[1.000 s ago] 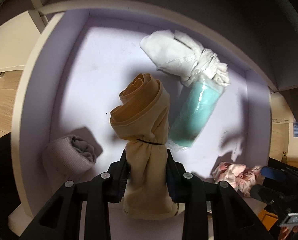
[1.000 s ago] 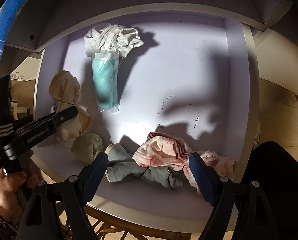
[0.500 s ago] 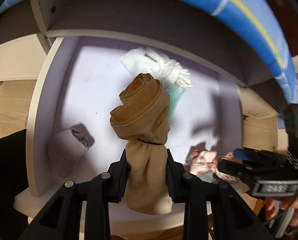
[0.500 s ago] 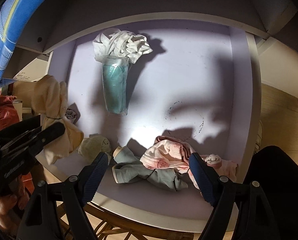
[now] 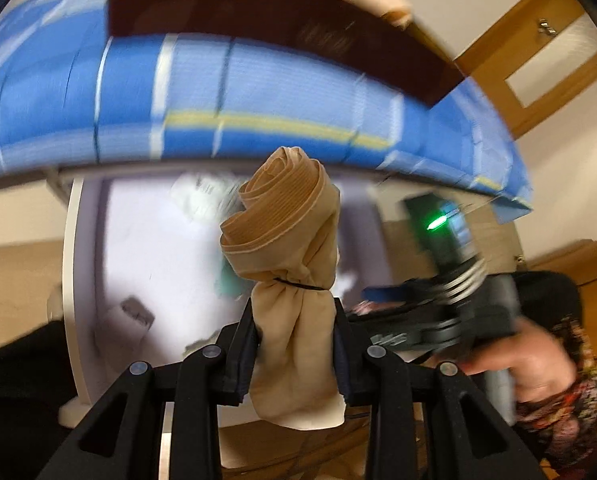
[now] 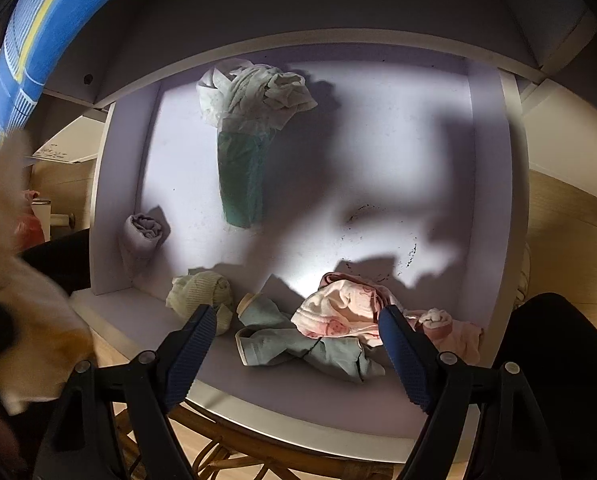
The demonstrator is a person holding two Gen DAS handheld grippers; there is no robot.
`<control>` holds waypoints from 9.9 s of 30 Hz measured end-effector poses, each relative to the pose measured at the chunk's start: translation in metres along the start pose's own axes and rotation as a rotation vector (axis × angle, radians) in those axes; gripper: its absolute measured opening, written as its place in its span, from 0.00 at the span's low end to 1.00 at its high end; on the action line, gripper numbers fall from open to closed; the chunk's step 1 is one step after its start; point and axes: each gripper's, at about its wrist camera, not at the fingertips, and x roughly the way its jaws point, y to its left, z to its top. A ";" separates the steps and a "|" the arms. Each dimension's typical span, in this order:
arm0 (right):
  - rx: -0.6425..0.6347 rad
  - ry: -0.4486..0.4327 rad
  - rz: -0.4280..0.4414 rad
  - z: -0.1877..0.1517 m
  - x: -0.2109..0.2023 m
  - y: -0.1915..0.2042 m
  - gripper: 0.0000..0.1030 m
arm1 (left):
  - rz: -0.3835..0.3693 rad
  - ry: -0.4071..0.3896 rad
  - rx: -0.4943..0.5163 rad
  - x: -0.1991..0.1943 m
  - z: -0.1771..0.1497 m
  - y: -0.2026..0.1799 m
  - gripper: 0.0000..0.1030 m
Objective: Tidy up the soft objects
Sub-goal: 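Lift the tan roll out of the cubby up to the gold tray, then lower the tan roll into the tray and open the left gripper, then move the left gripper back down into the cubby, then reach the right gripper to the grey-green garment while the left lowers toward the pale green knit, then grasp the grey-green tied garment with the right gripper while the left grasps the pale green knit bundle, then lift the grey-green garment up to the gold tray and open the right gripper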
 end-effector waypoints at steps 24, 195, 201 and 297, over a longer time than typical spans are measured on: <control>-0.002 0.011 0.066 -0.003 -0.002 0.007 0.81 | 0.181 -0.175 0.097 -0.090 0.189 -0.021 0.31; -0.066 0.096 -0.120 0.010 0.092 -0.029 0.52 | 0.174 0.616 -0.204 0.204 -0.061 0.108 0.67; -0.091 0.084 -0.133 0.013 0.085 -0.015 0.52 | 0.174 0.523 -0.251 0.196 -0.049 0.123 0.61; 0.044 -0.575 0.116 0.163 -0.246 0.052 0.32 | 0.204 0.431 -0.423 0.172 -0.047 0.162 0.58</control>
